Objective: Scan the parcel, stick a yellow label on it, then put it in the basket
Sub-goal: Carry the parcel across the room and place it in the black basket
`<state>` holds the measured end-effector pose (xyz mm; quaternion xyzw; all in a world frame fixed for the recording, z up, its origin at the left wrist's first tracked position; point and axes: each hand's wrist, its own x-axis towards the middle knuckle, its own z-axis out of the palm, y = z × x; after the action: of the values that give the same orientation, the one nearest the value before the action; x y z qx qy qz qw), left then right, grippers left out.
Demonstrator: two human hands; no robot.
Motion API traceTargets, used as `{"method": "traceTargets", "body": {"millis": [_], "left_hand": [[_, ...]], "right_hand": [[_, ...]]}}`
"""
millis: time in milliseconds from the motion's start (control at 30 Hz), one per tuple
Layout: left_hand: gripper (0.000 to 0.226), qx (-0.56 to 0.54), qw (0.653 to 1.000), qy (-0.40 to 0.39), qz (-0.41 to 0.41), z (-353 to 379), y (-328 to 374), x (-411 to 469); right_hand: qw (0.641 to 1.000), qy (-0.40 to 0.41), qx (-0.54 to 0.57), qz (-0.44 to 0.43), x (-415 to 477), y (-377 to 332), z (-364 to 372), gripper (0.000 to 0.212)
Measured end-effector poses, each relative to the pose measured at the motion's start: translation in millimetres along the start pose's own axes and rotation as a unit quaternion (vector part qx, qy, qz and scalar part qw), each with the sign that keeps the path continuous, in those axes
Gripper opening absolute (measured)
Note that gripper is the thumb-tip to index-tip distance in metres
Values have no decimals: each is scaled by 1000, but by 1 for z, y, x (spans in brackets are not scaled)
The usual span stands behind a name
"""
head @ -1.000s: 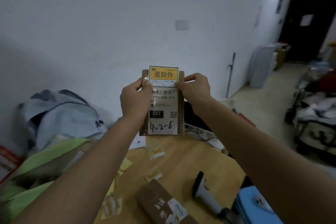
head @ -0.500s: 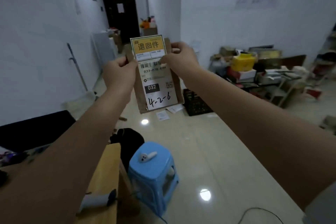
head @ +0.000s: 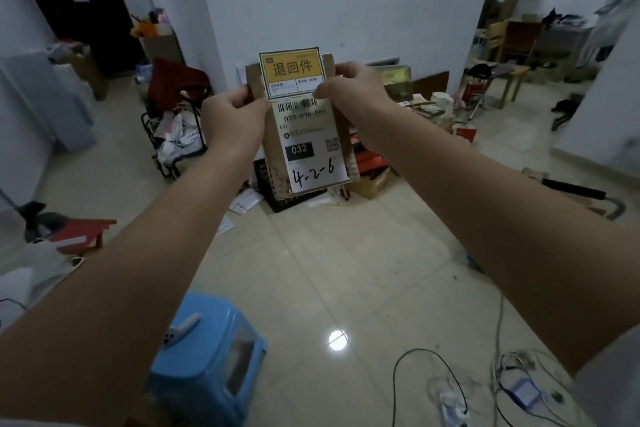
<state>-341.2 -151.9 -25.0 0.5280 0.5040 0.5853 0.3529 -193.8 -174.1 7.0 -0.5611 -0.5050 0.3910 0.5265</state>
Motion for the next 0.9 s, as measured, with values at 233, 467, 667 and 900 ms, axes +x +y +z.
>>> {"method": "traceTargets", "body": {"millis": [233, 467, 667, 900], "left_hand": [[22, -14, 1000, 20, -13, 75, 3, 31], [19, -20, 1000, 11, -20, 132, 3, 49], [24, -13, 1000, 5, -17, 157, -4, 81], [21, -6, 1000, -8, -12, 171, -24, 150]], "right_hand": [[1000, -24, 3, -4, 59, 6, -62, 38], [999, -33, 12, -3, 92, 18, -107, 29], [999, -32, 20, -3, 127, 23, -119, 31], [999, -18, 28, 6, 198, 33, -103, 38]]}}
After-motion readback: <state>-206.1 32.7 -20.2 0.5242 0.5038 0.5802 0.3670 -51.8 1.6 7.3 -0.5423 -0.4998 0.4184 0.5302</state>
